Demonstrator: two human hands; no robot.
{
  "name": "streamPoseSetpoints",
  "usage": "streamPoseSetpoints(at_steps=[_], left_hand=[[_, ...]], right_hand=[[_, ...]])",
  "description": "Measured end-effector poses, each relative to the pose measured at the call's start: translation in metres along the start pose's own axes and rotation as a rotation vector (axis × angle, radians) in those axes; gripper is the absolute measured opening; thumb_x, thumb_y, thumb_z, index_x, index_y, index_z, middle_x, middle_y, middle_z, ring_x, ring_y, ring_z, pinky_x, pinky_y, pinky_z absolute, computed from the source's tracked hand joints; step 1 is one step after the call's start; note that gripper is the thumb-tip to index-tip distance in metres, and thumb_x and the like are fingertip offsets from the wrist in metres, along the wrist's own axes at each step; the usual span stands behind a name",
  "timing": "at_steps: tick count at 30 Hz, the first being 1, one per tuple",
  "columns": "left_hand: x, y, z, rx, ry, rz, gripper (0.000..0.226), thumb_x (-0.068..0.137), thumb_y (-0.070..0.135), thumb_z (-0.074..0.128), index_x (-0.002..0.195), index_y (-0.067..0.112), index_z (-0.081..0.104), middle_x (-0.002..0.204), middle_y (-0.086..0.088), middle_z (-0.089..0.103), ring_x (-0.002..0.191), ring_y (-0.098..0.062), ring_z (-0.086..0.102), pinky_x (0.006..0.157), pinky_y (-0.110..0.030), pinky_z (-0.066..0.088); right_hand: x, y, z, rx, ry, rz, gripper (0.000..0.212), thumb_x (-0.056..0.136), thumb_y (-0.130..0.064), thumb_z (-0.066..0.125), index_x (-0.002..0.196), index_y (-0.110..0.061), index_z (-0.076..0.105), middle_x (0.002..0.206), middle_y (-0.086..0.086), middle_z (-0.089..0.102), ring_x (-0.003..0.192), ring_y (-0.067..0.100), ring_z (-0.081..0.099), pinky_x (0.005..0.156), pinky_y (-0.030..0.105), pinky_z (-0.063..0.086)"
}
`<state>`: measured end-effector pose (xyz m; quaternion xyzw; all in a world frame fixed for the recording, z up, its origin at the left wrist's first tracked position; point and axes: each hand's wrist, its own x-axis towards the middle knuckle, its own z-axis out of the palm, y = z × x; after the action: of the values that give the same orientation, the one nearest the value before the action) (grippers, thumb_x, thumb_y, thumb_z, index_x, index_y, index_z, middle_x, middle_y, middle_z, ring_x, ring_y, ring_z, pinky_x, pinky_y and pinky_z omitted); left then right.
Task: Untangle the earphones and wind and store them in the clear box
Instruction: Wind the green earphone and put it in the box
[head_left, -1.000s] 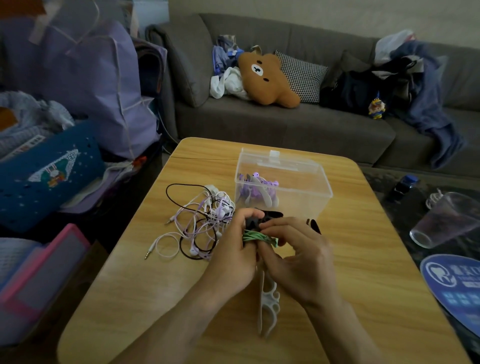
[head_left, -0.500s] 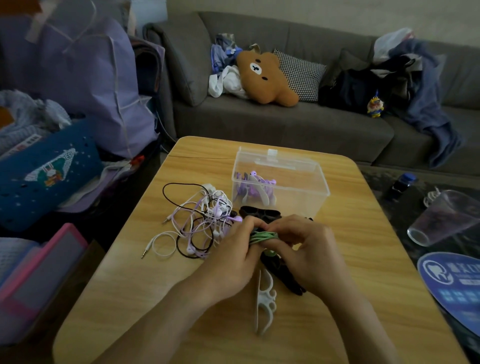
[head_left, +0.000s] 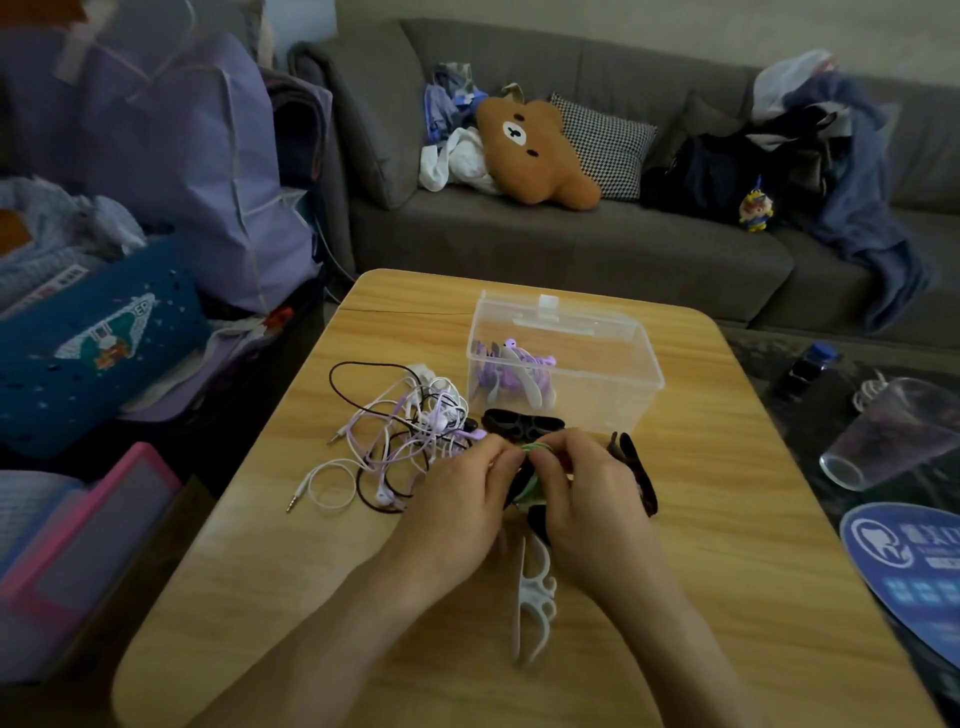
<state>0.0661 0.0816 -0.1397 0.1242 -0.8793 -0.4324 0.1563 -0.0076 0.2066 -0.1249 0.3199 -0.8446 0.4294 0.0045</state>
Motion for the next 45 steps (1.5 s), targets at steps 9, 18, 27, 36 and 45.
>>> streamPoseSetpoints(at_steps=[9, 18, 27, 36, 45], left_hand=[[0.001, 0.000, 0.008, -0.152, 0.159, -0.088, 0.022, 0.101, 0.035, 0.051, 0.098, 0.021, 0.069, 0.075, 0.006, 0.070, 0.070, -0.005, 0.066, 0.066, -0.038, 0.052], [0.001, 0.005, 0.004, -0.292, 0.177, -0.120, 0.011, 0.100, 0.024, 0.056, 0.101, 0.020, 0.067, 0.084, 0.005, 0.072, 0.062, -0.008, 0.070, 0.062, -0.033, 0.059], [0.005, 0.022, -0.002, -0.794, 0.166, -0.375, 0.012, 0.100, 0.012, 0.057, 0.105, 0.006, 0.065, 0.082, -0.008, 0.075, 0.055, -0.021, 0.070, 0.041, -0.017, 0.046], [0.012, 0.019, 0.003, -0.888, 0.460, -0.448, 0.024, 0.105, 0.018, 0.046, 0.109, 0.012, 0.068, 0.083, -0.005, 0.074, 0.059, -0.012, 0.064, 0.044, -0.020, 0.046], [0.013, 0.021, 0.007, -0.971, 0.551, -0.411, 0.024, 0.107, 0.018, 0.041, 0.107, 0.017, 0.064, 0.093, -0.014, 0.067, 0.054, -0.009, 0.059, 0.048, -0.025, 0.047]], right_hand=[[-0.001, 0.000, 0.010, 0.109, 0.056, -0.003, 0.017, 0.100, -0.010, 0.056, 0.092, -0.025, 0.059, 0.080, -0.011, 0.064, 0.080, 0.004, 0.062, 0.061, 0.016, 0.047], [0.001, 0.000, 0.010, 0.230, 0.084, 0.066, 0.027, 0.095, -0.007, 0.063, 0.098, -0.033, 0.065, 0.092, -0.019, 0.070, 0.086, -0.006, 0.068, 0.072, 0.013, 0.055], [0.006, 0.004, -0.006, 0.190, 0.074, 0.044, 0.022, 0.092, -0.009, 0.068, 0.097, -0.030, 0.069, 0.093, -0.014, 0.071, 0.086, 0.001, 0.066, 0.071, 0.011, 0.048], [-0.003, -0.007, 0.008, 0.572, 0.005, 0.273, 0.011, 0.091, -0.013, 0.071, 0.101, -0.019, 0.072, 0.090, -0.004, 0.075, 0.083, 0.010, 0.073, 0.068, 0.021, 0.057], [-0.004, -0.006, 0.002, 0.822, -0.191, 0.402, 0.015, 0.093, -0.006, 0.066, 0.107, -0.006, 0.070, 0.097, 0.008, 0.077, 0.092, 0.021, 0.075, 0.074, 0.027, 0.059]])
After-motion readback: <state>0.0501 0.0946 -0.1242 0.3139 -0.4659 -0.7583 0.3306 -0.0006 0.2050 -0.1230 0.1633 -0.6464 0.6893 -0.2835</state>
